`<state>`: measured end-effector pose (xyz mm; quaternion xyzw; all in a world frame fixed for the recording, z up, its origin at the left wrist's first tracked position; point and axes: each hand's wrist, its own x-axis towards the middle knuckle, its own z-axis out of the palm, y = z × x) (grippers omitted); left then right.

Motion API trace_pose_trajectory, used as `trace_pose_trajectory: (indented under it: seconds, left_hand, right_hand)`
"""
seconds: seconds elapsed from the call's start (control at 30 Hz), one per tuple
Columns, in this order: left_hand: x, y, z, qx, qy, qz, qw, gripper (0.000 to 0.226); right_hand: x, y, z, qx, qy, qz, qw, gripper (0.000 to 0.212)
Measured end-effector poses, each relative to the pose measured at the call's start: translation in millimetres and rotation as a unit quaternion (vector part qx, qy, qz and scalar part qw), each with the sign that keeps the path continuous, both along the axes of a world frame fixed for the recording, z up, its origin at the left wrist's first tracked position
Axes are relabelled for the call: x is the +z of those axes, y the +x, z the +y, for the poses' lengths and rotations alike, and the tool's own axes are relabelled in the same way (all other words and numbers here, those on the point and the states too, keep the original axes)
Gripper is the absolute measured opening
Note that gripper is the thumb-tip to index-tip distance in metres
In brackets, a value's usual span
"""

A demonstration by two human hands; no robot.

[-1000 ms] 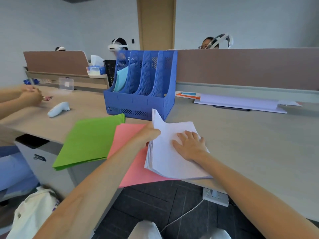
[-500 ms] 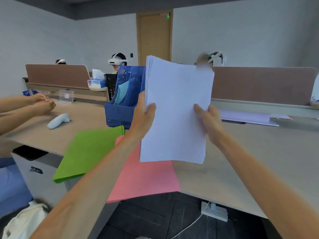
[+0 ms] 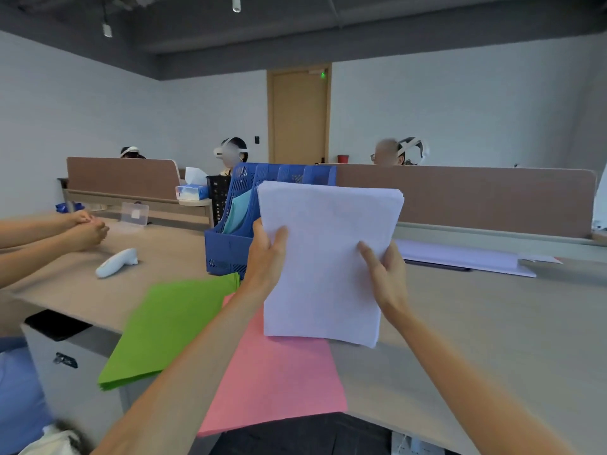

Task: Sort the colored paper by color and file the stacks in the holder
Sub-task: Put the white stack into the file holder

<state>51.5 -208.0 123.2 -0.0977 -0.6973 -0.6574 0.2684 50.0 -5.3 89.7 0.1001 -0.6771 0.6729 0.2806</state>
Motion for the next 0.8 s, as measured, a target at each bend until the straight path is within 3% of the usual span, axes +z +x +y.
trace_pose_trajectory:
  seconds: [0.13,0.23,0.37,0.53,0.6,0.67,0.8]
  left_hand:
    - [16.2,-1.3,-1.1,0.036,-0.038,0.035,0.998,0.016]
    - [18.2,-0.1,-0.7,0.029,0.004,0.042,0.999,0.021]
    - [23.8,2.1,0.2,0.019,-0.011,0.030,0.999,0.033]
    - [36.3,5.0,-1.1,0.045,0.001,0.055,0.997,0.020]
    - [39.7,4.2,1.2,0.042,-0.015,0.042,0.998,0.017]
    - [42.0,4.9,4.1,0.052,-0.024,0.054,0.997,0.016]
    - [26.7,2.4,2.3,0.047,-0.009,0.060,0.997,0.023]
  right_hand:
    - [17.0,-0.8,3.0,0.002,0.003,0.019,1.000,0.036]
    - [16.0,2.4,3.7,-0.002,0.004,0.026,1.000,0.035]
    - [14.1,1.9,3.7,0.019,-0.002,0.014,1.000,0.032]
    - [25.7,4.6,1.3,0.018,-0.007,0.028,0.999,0.030]
    - [29.8,4.4,0.6,0.015,-0.002,0.024,1.000,0.025]
    - [34.2,4.0,1.8,0.009,-0.007,0.019,1.000,0.006]
    - [19.3,4.1,1.0,0.000,0.025,0.006,1.000,0.007]
